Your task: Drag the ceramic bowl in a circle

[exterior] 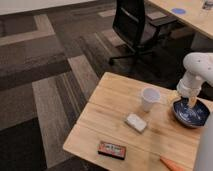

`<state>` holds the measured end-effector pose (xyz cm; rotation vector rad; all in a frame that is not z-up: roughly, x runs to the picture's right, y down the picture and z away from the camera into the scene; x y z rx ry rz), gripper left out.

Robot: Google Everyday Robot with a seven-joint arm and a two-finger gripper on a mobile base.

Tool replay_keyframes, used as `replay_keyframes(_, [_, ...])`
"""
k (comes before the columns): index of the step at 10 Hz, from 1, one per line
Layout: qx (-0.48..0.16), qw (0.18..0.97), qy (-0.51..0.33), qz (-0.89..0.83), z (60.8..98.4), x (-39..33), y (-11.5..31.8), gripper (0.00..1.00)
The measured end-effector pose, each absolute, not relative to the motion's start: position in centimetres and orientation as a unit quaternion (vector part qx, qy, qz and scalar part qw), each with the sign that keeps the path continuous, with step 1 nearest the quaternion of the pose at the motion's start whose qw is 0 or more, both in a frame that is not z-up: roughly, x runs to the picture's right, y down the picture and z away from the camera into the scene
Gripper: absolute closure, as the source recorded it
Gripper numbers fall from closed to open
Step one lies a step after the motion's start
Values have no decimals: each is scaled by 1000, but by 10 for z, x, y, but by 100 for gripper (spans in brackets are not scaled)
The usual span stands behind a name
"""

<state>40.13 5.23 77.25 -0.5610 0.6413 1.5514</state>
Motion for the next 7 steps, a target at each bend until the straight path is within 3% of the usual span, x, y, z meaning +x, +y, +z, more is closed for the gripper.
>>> replay_keyframes(4, [-263,665,250,653,813,425,17,35])
replay_keyframes(7, [-261,685,243,635,819,466,9,35])
